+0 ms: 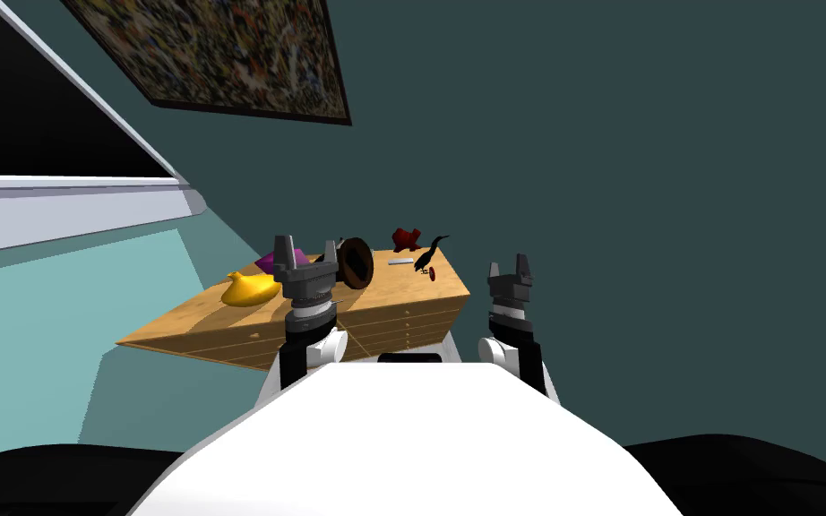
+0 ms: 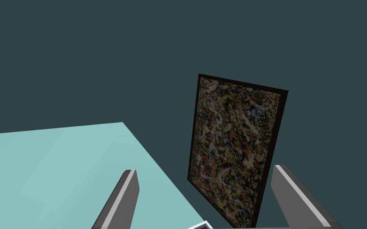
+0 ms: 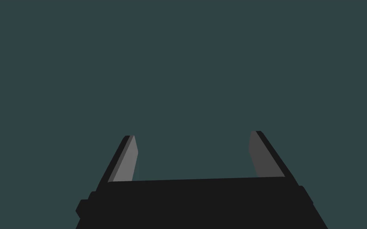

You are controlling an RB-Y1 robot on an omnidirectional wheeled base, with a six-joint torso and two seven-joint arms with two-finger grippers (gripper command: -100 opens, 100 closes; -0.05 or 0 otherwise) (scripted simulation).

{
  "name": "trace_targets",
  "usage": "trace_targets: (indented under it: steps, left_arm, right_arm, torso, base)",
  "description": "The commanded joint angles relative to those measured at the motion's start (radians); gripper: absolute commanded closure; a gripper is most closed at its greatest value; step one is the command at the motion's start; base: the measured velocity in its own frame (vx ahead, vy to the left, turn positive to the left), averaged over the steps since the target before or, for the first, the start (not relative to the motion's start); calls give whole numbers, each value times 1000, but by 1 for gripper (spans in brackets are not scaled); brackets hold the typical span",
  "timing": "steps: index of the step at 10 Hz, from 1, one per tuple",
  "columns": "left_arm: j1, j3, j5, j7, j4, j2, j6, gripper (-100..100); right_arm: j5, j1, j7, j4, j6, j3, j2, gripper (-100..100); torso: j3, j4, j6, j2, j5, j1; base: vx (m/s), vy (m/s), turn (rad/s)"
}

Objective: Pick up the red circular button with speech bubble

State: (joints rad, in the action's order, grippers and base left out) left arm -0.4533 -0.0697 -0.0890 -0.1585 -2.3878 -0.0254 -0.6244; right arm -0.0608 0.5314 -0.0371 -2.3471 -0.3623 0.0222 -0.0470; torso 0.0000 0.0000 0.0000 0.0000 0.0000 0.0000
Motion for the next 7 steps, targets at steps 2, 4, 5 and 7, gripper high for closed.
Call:
trace_targets:
  steps: [2,4,5,7]
  left_arm:
    - [0,0,0,0,0,0,0,0]
    - [0,0,0,0,0,0,0,0]
    - [0,0,0,0,0,0,0,0]
    - [0,0,0,0,0,0,0,0]
  right_arm:
    - [-4,8,-5,9,11,2,72,-100]
    - [-9,21,-12,21,27,6,134,-100]
    - [-9,21,-12,21,27,6,147,-100]
    - [-16,38,-21,36,49,11,215,-100]
  torso:
    - [0,0,0,0,0,0]
    - [0,0,0,0,0,0]
    - [0,0,0,0,0,1]
    - [0,0,0,0,0,1]
  base:
    - [-2,8,49]
    - [-4,15,68]
    - [-4,13,33]
    - [-4,17,94]
